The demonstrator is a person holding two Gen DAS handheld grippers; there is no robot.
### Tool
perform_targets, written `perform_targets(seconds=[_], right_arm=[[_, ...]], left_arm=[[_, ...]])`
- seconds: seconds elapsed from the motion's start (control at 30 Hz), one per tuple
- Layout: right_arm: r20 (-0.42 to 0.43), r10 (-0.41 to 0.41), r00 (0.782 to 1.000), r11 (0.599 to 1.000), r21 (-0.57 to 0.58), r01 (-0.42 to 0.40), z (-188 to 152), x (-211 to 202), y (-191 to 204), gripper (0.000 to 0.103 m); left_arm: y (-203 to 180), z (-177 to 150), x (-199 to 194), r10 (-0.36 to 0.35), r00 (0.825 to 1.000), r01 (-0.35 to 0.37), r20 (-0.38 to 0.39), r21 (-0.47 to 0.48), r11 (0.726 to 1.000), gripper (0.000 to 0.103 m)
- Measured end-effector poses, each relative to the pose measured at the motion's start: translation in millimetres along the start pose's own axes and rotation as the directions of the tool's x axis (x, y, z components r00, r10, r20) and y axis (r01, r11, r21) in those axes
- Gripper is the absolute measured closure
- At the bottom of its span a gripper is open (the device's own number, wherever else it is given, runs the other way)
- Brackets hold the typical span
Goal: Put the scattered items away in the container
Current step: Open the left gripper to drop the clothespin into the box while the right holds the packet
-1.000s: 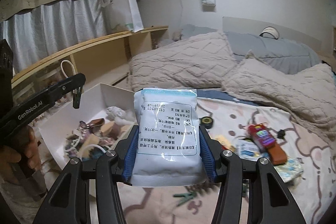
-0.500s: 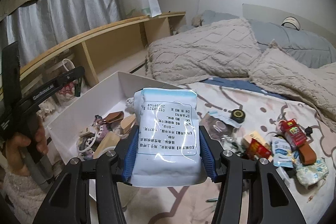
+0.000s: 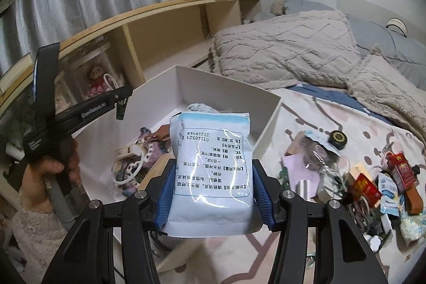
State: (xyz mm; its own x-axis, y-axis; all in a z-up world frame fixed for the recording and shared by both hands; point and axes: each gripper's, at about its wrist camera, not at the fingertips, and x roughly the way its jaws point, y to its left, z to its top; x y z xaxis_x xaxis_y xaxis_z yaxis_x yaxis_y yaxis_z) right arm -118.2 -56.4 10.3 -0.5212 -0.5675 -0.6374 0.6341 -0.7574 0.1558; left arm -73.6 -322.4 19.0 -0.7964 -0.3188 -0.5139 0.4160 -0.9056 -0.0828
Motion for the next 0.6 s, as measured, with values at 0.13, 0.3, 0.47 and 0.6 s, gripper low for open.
perform_targets(seconds=[0.13, 0.3, 0.47, 0.6], right_arm=[[-0.007, 0.007, 1.0, 1.0, -0.021, -0.008, 0.7, 4.3, 8.8, 0.049], [-0.014, 0.017, 1.0, 1.0, -0.025, -0.017, 2.5, 9.0, 15.0, 0.049], [-0.02, 0.018, 1.0, 0.999, -0.026, -0.018, 3.8, 12.0, 17.9, 0.049], [-0.026, 0.013, 1.0, 1.0, -0.022, -0.014, 5.1, 14.3, 16.4, 0.049]], left_arm=[[7.4, -0.2, 2.6, 0.023, 1.0, -0.023, -0.013, 0.0, 1.0, 0.073], [13.9, -0.7, 5.4, 0.033, 0.999, -0.034, -0.033, -0.021, 0.999, 0.072], [16.1, -0.5, 5.6, 0.021, 0.999, -0.022, -0.039, -0.042, 0.999, 0.064], [16.7, -0.2, 3.7, 0.013, 0.999, -0.015, -0.034, -0.046, 0.999, 0.053]])
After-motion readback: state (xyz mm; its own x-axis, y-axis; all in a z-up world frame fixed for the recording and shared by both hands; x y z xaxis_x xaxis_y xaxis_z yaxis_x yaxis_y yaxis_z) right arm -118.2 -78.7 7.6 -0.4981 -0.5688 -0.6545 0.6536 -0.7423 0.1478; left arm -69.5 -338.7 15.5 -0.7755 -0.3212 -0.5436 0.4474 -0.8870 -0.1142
